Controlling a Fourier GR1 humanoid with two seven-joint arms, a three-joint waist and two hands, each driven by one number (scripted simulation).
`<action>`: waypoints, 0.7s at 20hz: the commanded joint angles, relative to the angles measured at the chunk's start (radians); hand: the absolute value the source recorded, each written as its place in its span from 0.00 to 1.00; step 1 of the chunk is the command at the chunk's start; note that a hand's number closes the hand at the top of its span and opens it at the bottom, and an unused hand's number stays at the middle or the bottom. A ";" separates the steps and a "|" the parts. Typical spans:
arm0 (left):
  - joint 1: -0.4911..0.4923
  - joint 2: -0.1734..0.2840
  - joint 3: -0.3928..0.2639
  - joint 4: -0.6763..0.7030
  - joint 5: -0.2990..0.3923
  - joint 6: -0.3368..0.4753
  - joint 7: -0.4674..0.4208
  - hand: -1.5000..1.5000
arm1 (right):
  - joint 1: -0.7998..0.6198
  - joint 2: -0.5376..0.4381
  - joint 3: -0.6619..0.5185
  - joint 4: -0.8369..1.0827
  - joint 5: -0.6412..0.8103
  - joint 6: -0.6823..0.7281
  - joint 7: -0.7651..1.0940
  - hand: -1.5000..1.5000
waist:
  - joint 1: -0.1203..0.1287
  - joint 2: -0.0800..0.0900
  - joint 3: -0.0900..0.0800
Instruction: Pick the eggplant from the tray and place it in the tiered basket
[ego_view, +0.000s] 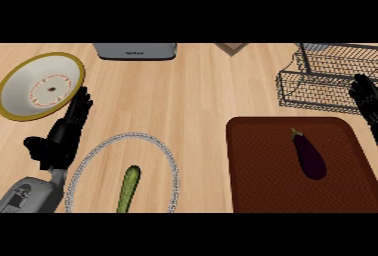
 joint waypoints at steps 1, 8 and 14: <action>0.033 -0.013 0.003 -0.046 -0.052 0.040 0.022 0.50 | 0.038 0.021 -0.053 0.004 -0.033 0.015 0.006 1.00 | 0.005 0.004 0.018; 0.026 0.086 0.019 0.022 -0.111 0.080 0.055 0.50 | 0.145 -0.053 -0.170 0.257 0.112 -0.226 0.155 1.00 | -0.032 0.041 0.007; 0.063 0.104 -0.011 -0.071 -0.171 0.113 0.142 0.50 | 0.243 0.080 -0.186 0.045 0.181 -0.486 0.302 0.00 | -0.003 0.000 0.017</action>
